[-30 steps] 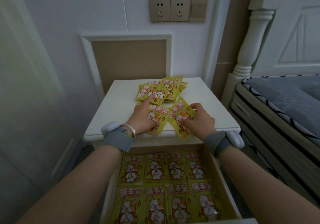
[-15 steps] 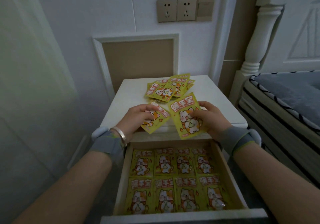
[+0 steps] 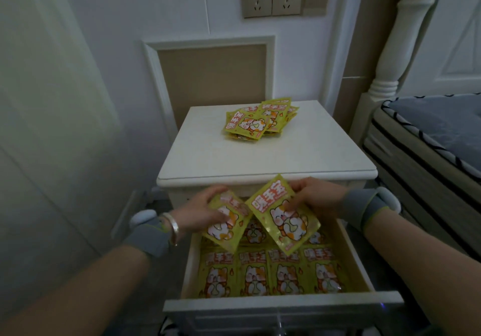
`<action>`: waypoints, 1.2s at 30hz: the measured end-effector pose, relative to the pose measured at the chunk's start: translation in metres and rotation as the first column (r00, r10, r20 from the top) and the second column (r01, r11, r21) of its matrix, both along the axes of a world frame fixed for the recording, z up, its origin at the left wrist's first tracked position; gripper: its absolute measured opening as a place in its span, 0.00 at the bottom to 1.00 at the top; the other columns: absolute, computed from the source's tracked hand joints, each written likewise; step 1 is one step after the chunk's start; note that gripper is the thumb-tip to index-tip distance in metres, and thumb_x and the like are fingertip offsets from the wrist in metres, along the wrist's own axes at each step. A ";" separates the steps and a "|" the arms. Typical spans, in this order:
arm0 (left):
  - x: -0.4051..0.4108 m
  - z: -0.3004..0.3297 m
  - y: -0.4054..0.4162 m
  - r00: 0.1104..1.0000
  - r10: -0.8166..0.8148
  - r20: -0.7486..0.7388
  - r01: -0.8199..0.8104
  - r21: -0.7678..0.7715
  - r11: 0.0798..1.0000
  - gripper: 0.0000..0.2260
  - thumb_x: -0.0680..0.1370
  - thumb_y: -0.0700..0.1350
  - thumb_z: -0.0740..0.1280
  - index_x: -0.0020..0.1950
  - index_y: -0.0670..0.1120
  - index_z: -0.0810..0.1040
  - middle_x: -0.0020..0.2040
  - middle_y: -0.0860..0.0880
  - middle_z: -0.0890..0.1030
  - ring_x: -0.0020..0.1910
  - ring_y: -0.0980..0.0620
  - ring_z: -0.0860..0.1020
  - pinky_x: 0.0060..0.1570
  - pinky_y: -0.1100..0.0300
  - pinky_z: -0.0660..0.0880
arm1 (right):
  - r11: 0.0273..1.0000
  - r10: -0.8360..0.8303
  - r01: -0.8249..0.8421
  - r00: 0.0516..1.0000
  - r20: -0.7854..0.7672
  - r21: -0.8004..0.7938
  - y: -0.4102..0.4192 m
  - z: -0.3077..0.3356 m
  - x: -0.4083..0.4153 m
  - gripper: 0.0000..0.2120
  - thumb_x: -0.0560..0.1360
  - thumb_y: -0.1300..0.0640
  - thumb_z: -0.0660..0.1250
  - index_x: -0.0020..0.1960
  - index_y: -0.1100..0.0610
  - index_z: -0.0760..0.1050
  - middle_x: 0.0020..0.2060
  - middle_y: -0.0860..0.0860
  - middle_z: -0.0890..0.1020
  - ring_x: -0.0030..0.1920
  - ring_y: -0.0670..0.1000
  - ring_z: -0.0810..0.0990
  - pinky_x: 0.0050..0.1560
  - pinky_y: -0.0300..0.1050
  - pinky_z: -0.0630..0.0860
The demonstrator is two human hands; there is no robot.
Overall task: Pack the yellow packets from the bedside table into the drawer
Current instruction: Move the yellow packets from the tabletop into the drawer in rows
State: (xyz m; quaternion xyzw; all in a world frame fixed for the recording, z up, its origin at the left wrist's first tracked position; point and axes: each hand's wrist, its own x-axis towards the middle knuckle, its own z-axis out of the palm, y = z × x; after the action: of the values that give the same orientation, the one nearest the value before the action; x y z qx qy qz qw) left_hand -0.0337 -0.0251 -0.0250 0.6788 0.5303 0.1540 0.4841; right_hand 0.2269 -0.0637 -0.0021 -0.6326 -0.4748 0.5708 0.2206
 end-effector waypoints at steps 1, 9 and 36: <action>0.002 -0.009 -0.002 0.999 0.002 -0.032 -0.002 -0.003 1.000 0.34 0.69 0.36 0.73 0.71 0.54 0.65 0.64 0.46 0.74 0.60 0.45 0.77 0.59 0.51 0.77 | 1.000 -0.010 0.010 1.000 -0.003 -0.013 0.000 -0.003 -0.001 0.18 0.73 0.72 0.65 0.60 0.61 0.76 0.55 0.61 0.82 0.56 0.62 0.81 0.58 0.59 0.77; 0.011 -0.064 -0.021 0.933 -0.174 -0.314 0.153 -0.090 0.984 0.30 0.73 0.36 0.69 0.70 0.52 0.62 0.67 0.45 0.71 0.63 0.47 0.74 0.58 0.56 0.76 | 1.000 -0.013 0.015 0.998 0.058 -0.024 0.009 -0.015 -0.013 0.19 0.70 0.70 0.68 0.60 0.60 0.76 0.54 0.60 0.83 0.53 0.61 0.82 0.56 0.60 0.79; 0.005 -0.081 -0.031 0.302 -0.320 -0.898 0.642 -0.056 0.765 0.26 0.79 0.52 0.62 0.73 0.44 0.60 0.68 0.44 0.73 0.65 0.44 0.74 0.62 0.53 0.71 | 0.998 0.005 0.004 0.992 0.128 -0.068 0.013 -0.031 -0.027 0.20 0.72 0.67 0.68 0.63 0.60 0.72 0.57 0.59 0.80 0.54 0.60 0.82 0.52 0.56 0.81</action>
State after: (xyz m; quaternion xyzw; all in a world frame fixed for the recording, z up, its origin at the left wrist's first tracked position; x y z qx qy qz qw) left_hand -0.0287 -0.0564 -0.1065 0.8530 0.4340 -0.2850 0.0530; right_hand 0.1999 -0.0510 -0.0328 -0.6747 -0.4686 0.5449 0.1680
